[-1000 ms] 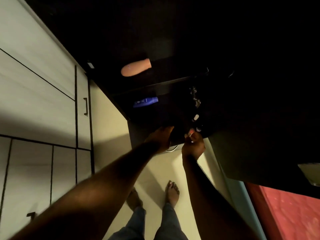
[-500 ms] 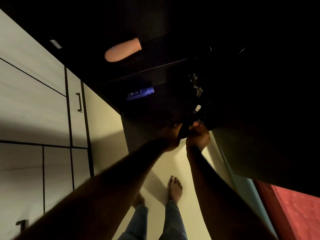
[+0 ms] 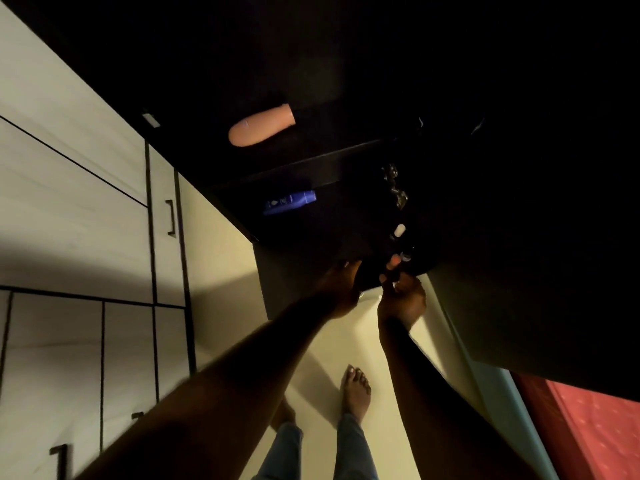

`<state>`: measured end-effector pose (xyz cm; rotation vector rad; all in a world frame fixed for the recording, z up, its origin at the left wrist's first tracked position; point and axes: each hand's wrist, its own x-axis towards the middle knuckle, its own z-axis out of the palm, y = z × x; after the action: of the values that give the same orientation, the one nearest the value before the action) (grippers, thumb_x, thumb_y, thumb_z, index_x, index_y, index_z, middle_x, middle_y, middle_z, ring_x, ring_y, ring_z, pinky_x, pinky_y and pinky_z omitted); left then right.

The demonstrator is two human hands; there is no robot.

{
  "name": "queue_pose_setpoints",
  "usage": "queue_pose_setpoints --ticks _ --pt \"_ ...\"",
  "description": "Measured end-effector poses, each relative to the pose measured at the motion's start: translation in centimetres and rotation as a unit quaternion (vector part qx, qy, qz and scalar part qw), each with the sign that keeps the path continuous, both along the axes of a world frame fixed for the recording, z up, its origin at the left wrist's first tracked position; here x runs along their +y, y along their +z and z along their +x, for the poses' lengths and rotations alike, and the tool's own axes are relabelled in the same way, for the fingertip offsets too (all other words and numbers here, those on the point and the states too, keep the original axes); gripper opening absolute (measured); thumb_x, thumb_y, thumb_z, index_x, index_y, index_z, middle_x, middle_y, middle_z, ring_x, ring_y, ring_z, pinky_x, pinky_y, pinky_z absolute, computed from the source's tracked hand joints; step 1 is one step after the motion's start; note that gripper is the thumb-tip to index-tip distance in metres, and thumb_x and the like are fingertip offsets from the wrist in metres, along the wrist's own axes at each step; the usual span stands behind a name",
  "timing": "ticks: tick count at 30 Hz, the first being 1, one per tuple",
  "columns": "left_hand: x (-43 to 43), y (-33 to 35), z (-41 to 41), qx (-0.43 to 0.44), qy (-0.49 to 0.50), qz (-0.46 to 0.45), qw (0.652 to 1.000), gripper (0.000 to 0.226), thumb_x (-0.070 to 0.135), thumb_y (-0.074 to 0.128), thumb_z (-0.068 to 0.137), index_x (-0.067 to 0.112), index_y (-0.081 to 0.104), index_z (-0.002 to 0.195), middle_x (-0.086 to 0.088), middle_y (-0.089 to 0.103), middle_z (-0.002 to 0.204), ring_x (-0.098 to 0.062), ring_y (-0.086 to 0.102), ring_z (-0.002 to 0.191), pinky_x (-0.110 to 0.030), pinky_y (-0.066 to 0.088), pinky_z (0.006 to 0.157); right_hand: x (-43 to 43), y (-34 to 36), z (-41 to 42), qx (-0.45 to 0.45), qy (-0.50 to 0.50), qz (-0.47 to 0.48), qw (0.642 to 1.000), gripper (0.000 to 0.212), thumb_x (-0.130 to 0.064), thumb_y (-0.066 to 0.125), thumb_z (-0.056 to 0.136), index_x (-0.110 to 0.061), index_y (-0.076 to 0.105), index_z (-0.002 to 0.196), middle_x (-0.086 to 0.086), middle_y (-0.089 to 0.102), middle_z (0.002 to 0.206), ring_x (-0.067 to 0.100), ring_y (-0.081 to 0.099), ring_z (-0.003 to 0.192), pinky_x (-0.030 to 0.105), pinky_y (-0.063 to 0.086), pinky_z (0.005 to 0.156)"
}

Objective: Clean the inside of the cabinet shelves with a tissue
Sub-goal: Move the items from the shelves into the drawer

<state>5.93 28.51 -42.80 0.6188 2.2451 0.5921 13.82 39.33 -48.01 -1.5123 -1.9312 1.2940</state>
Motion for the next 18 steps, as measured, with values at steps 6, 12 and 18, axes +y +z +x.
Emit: queue_pose_setpoints --ticks 6,12,18 --pt "-3.0 1.3 1.5 0.004 0.004 -0.032 0.999 0.071 0.022 0.053 0.099 0.030 0.013 0.157 -0.005 0.027 0.160 -0.027 0.031 0.145 -0.044 0.036 0.115 -1.5 1.9 2.2 -0.036 0.051 0.020 0.998 0.029 -0.030 0.082 0.078 -0.010 0.072 0.097 0.005 0.073 0.089 0.023 0.069 0.082 0.023 0.048 0.074" --pt "-5.0 5.0 0.0 0.078 0.059 -0.014 0.995 0.067 0.032 0.055 0.099 0.027 0.021 0.156 -0.004 0.037 0.155 -0.026 0.035 0.143 -0.043 0.036 0.114 -4.1 7.3 0.5 0.096 0.114 -0.012 0.989 0.020 -0.022 0.080 0.082 -0.013 0.069 0.096 -0.004 0.068 0.088 0.014 0.068 0.082 0.008 0.049 0.075" --pt "-6.4 11.2 -2.7 0.169 0.127 0.076 0.974 0.046 0.032 0.051 0.098 0.025 0.045 0.143 -0.004 0.057 0.136 -0.021 0.052 0.127 -0.039 0.044 0.108 -5.5 13.6 -5.4 0.145 0.249 0.113 0.951 0.020 -0.029 0.076 0.085 -0.016 0.070 0.099 0.002 0.068 0.096 0.015 0.066 0.084 0.021 0.050 0.074"
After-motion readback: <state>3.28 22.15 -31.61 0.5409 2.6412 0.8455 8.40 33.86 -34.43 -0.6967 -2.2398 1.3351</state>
